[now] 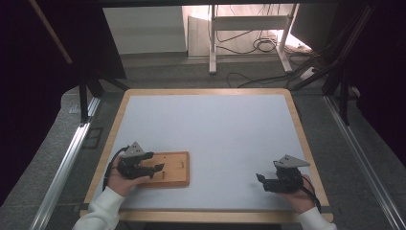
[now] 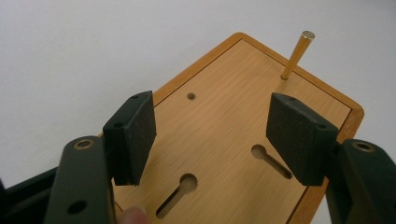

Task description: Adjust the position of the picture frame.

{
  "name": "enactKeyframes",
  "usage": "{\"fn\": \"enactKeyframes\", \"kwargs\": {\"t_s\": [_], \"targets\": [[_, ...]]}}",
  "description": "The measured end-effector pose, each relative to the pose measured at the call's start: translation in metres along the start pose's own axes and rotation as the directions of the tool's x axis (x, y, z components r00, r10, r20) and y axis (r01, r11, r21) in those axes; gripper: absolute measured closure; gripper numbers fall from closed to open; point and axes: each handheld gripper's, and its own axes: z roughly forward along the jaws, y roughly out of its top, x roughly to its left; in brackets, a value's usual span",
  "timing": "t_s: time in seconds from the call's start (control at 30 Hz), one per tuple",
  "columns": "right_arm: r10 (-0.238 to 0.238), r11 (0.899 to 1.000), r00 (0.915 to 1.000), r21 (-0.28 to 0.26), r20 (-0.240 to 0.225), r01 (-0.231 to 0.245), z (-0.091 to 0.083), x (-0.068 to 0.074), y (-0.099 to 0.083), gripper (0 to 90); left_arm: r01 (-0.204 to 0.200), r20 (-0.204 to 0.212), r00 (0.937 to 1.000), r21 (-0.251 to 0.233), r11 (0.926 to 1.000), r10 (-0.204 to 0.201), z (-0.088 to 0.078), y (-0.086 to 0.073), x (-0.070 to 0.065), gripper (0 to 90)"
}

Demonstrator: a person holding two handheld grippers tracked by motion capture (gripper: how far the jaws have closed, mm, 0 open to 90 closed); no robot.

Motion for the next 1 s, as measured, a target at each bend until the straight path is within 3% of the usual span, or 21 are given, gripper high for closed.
{"fn": "enactKeyframes", "kwargs": {"t_s": [0.37, 0.57, 0.67, 1.0], "targets": [[-0.002, 1.000, 1.0000, 0.002, 0.000, 0.002, 0.000, -0.002, 0.000, 17.4, -0.035, 0.050, 0.9981, 0.004, 0.9994, 0.035, 0.002, 0.004, -0.006, 32.5], [-0.004, 1.000, 1.0000, 0.001, 0.001, 0.004, 0.000, -0.002, 0.000, 17.5, -0.132, 0.080, 0.9883, 0.020, 0.9910, 0.130, 0.012, 0.015, -0.025, 34.1], [-0.004, 1.000, 1.0000, 0.004, 0.003, 0.004, 0.000, -0.002, 0.000, 17.5, -0.155, 0.099, 0.9836, 0.032, 0.9874, 0.151, 0.018, 0.019, -0.032, 37.0], [0.000, 1.000, 1.0000, 0.012, 0.005, 0.000, 0.001, -0.004, -0.001, 17.8, -0.159, 0.121, 0.9808, 0.048, 0.9860, 0.153, 0.029, 0.024, -0.035, 48.3]]}}
